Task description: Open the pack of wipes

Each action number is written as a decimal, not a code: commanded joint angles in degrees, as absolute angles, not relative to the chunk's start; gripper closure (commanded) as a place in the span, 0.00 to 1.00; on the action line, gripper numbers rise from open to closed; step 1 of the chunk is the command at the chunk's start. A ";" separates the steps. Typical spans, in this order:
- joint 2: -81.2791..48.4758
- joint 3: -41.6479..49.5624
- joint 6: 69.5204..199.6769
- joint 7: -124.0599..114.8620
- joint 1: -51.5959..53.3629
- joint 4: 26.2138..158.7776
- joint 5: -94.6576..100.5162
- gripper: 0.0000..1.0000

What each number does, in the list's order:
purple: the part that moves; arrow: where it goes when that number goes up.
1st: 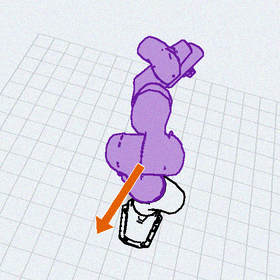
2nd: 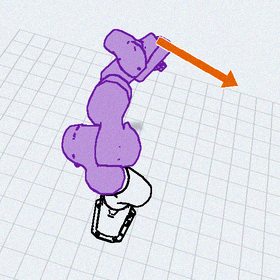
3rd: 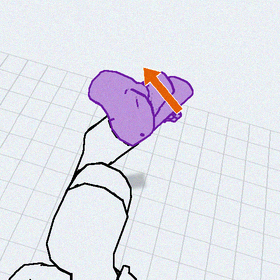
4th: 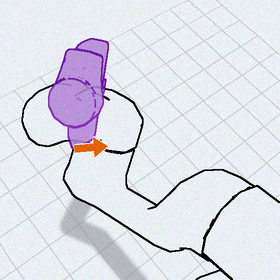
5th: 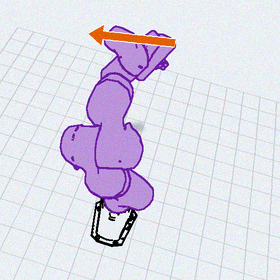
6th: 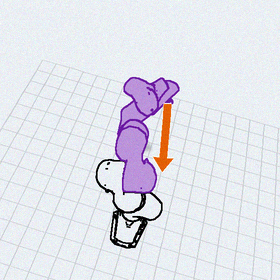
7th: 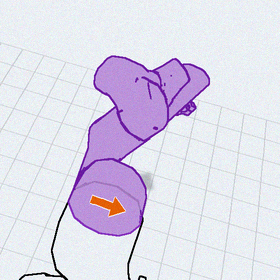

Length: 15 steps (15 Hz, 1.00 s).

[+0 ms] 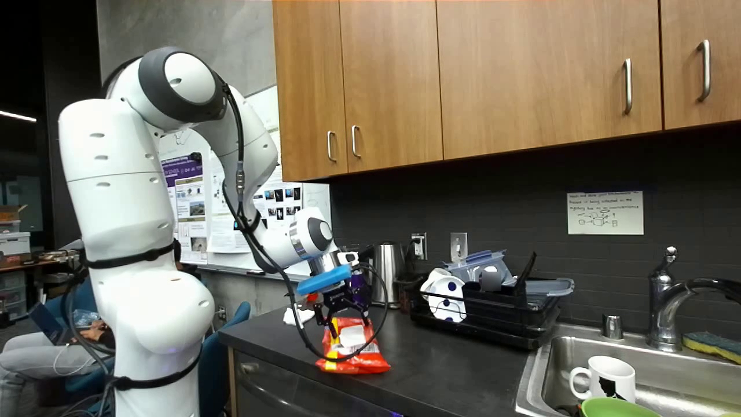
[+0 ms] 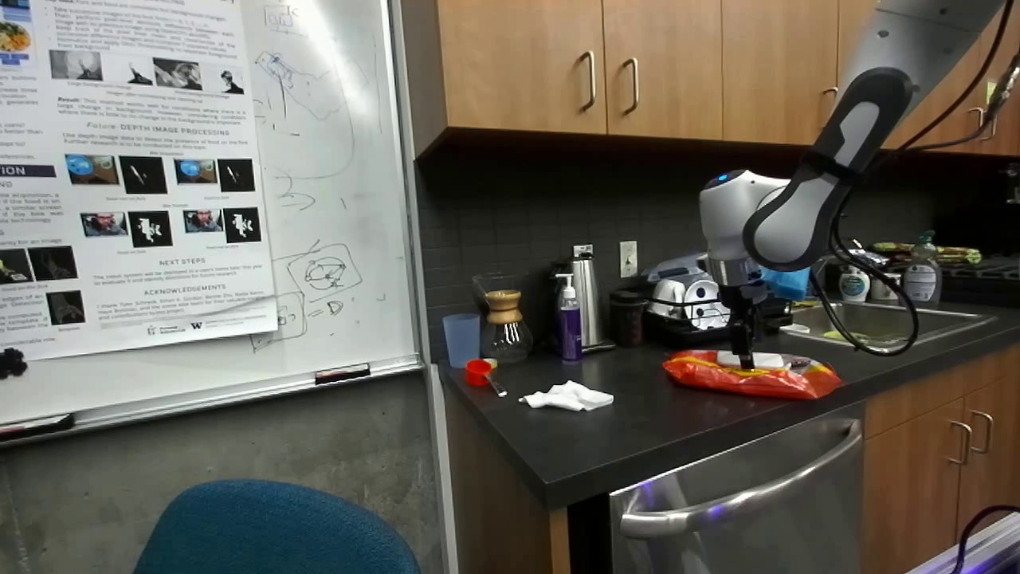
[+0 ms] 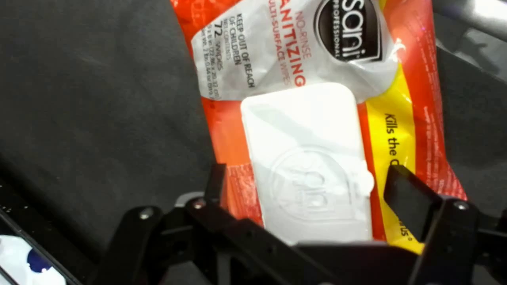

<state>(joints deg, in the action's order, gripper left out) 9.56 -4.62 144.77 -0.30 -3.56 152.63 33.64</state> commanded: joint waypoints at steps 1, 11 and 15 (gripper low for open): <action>7.53 -3.53 146.13 -0.58 -3.38 150.90 35.26 0.14; 6.77 -2.23 146.67 0.57 -3.25 149.62 34.11 0.95; 7.04 -2.26 146.50 0.88 -3.04 149.61 33.94 0.96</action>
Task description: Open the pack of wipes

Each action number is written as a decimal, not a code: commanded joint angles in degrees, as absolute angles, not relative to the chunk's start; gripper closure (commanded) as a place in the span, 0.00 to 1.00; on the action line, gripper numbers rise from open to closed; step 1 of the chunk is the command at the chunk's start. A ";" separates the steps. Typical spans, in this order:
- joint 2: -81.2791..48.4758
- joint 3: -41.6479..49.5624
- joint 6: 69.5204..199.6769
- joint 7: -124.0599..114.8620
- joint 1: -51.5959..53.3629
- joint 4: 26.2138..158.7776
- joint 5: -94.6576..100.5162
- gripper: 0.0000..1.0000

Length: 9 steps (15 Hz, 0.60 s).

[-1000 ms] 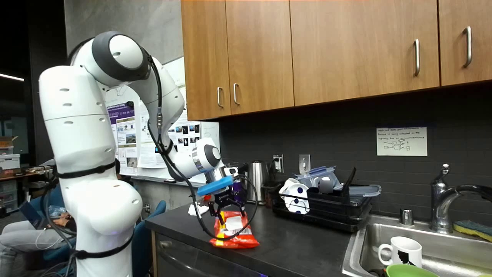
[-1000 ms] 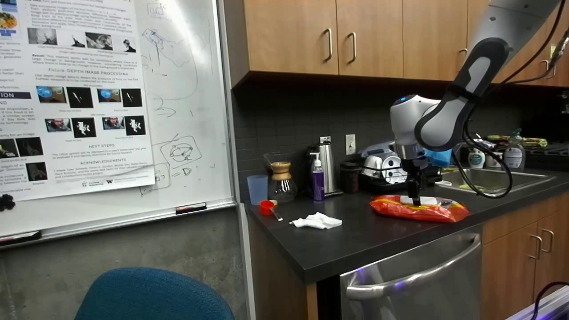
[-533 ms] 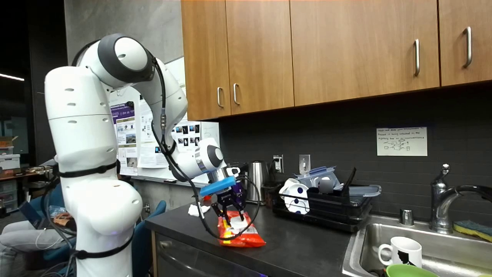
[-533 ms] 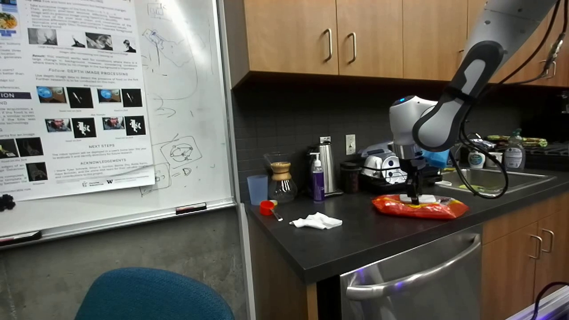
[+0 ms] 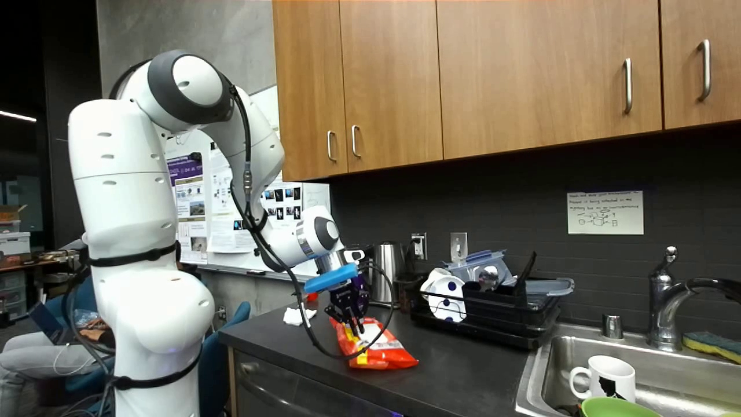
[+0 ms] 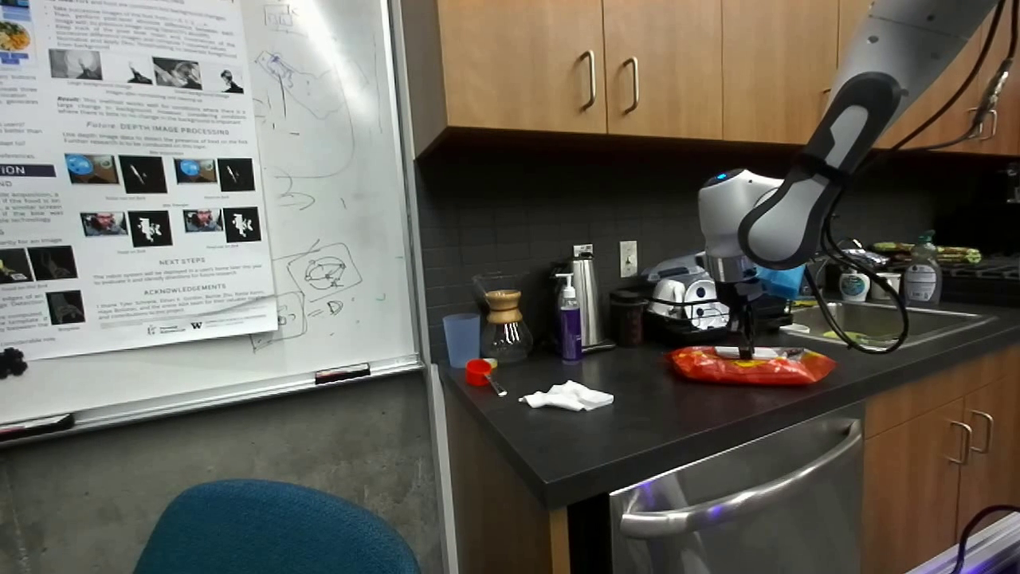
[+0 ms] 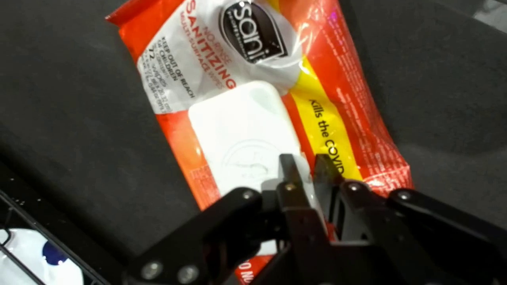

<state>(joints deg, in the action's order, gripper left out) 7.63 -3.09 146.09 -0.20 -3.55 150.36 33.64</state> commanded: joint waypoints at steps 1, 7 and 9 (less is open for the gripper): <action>7.15 -2.29 146.52 0.91 -2.99 149.61 33.98 0.98; 8.14 -2.36 147.00 0.67 -3.15 149.73 35.12 1.00; 8.31 -2.32 147.40 0.32 -3.32 149.72 35.57 1.00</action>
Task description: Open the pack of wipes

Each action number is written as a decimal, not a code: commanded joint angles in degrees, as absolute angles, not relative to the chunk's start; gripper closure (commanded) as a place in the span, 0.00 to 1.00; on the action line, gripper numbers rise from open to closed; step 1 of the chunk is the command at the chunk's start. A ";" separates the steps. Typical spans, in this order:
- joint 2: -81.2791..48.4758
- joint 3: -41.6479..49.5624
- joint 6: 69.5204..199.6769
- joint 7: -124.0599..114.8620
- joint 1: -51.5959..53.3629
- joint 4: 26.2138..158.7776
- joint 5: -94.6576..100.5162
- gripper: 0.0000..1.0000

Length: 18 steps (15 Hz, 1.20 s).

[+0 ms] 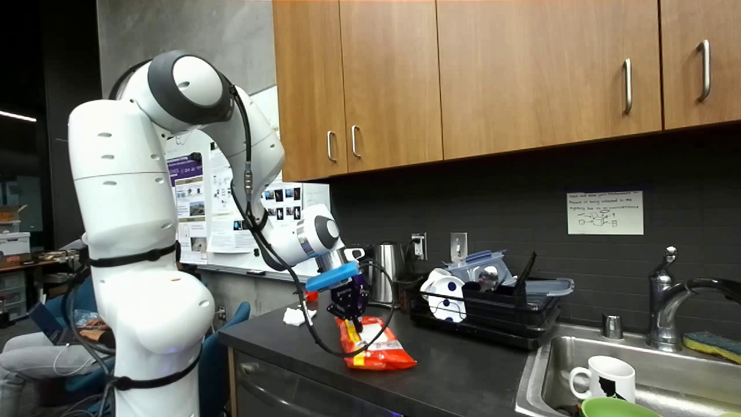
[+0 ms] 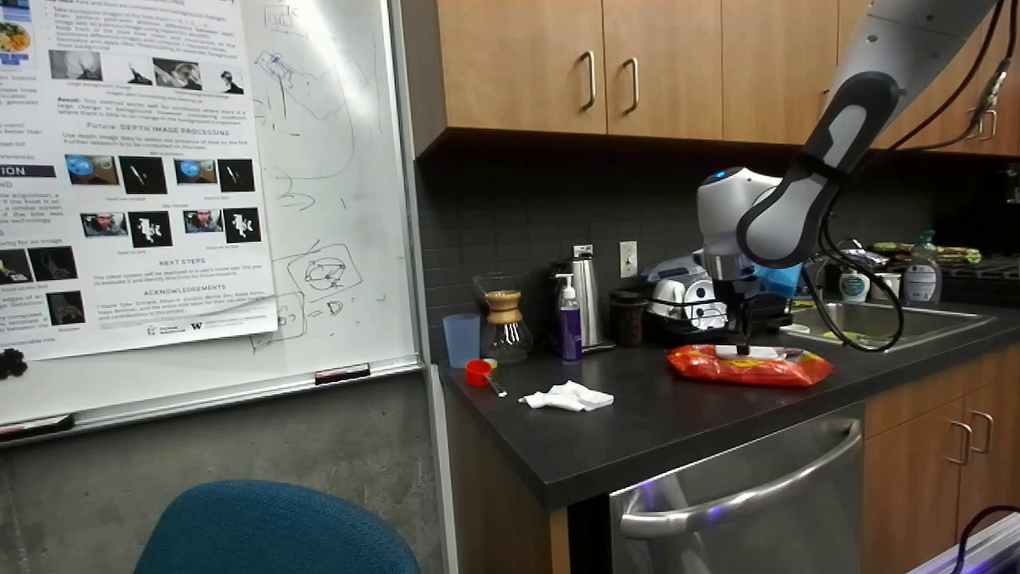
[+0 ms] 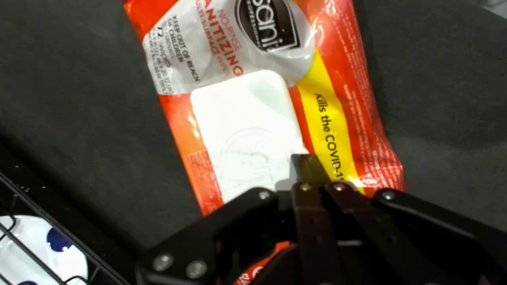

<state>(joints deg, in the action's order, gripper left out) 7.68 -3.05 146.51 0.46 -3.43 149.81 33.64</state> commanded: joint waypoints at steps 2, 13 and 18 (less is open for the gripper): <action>8.41 -2.22 147.49 0.32 -3.37 149.68 35.66 1.00; 7.37 -1.61 147.94 0.85 -3.42 149.80 35.15 0.23; 6.75 -1.10 147.99 1.14 -3.59 149.65 35.01 0.36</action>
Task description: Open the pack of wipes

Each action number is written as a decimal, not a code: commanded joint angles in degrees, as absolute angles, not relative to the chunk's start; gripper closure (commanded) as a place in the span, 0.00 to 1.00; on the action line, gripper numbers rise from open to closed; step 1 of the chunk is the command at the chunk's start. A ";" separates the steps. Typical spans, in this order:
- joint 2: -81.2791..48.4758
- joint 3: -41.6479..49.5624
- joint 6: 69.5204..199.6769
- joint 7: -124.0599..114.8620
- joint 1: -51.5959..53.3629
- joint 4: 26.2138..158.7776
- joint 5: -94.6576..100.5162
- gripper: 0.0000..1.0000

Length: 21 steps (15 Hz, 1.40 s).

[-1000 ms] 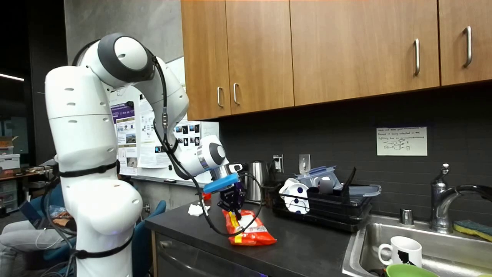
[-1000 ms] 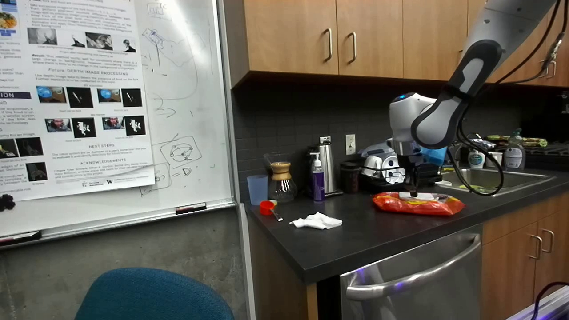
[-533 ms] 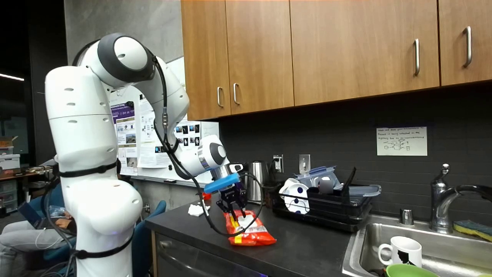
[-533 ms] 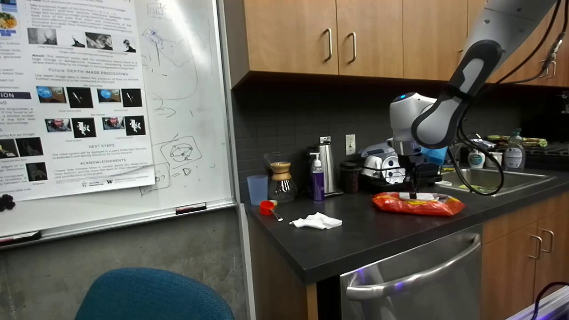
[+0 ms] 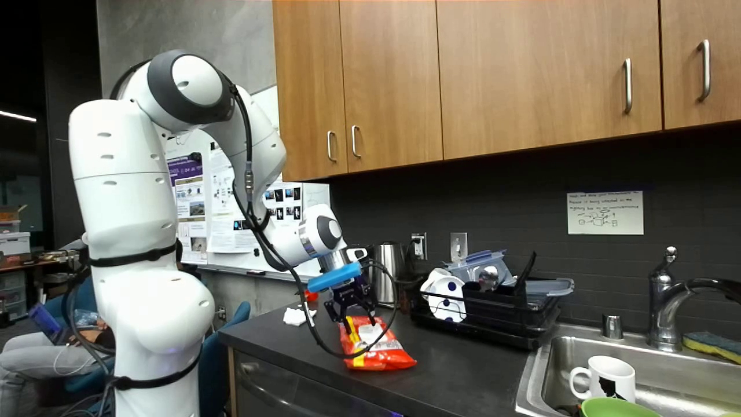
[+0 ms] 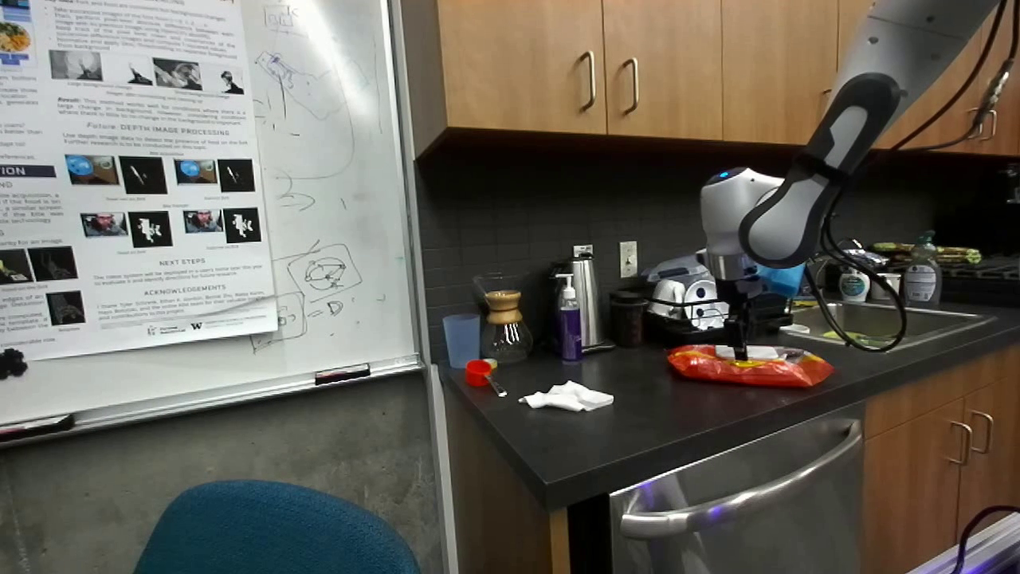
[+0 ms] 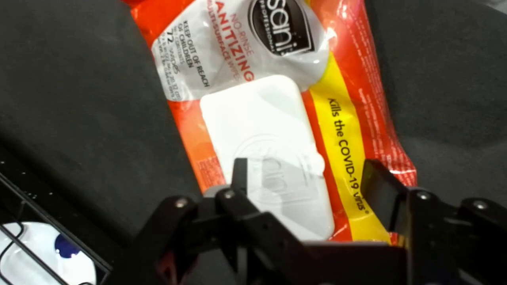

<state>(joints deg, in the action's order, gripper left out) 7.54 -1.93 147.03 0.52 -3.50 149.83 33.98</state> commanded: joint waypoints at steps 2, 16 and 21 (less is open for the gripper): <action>6.36 -0.90 148.02 1.16 -3.66 149.54 35.05 0.44; 4.96 -0.67 149.25 1.13 -3.31 149.48 35.59 0.96; 5.60 -0.78 149.17 0.82 -3.16 149.75 36.60 0.98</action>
<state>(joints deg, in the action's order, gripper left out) 5.67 -1.18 148.38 0.94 -3.22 149.25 34.74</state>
